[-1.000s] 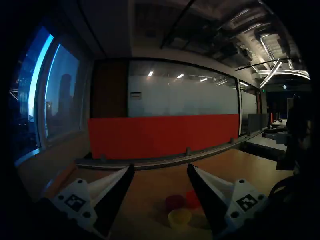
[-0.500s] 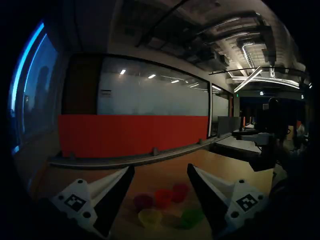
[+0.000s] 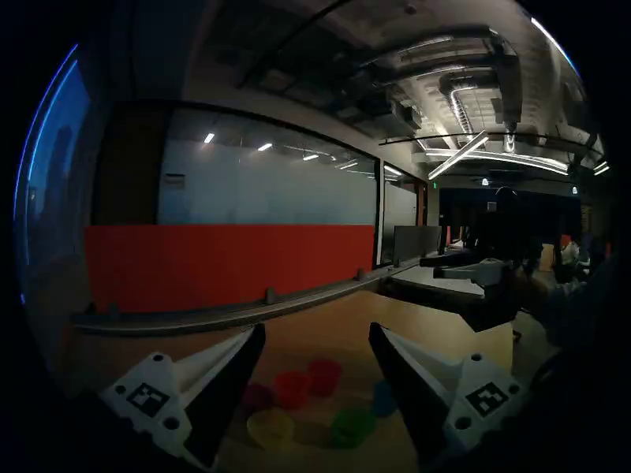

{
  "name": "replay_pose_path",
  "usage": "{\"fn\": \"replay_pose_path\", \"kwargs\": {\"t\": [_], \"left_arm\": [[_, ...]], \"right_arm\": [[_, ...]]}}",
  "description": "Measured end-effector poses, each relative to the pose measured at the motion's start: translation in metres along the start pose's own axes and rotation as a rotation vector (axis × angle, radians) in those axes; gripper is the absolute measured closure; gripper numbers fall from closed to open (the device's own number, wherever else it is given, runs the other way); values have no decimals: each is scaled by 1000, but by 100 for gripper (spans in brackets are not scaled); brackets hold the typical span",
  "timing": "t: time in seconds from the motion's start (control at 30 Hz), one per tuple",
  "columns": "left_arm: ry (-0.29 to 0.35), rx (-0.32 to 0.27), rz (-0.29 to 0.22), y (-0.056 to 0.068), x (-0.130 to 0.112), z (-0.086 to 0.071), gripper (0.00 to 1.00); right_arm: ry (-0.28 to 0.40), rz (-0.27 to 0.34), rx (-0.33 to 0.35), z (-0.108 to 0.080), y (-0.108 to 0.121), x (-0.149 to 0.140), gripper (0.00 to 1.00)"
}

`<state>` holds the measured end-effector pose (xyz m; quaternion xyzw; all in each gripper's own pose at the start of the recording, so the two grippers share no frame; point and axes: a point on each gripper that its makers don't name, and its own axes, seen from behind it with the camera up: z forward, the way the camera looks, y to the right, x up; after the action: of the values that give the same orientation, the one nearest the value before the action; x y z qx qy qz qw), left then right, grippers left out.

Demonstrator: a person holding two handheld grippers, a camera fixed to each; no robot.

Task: Pour water

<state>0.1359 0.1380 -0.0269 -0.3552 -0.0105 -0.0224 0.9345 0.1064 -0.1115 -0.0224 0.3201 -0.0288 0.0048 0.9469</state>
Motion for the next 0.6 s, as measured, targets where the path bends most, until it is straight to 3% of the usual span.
{"fn": "replay_pose_path", "kwargs": {"t": [0.6], "left_arm": [[-118,-80,18,2,-47,13,2]], "right_arm": [[-151,-43,109,7,-17,-41,0]]}}
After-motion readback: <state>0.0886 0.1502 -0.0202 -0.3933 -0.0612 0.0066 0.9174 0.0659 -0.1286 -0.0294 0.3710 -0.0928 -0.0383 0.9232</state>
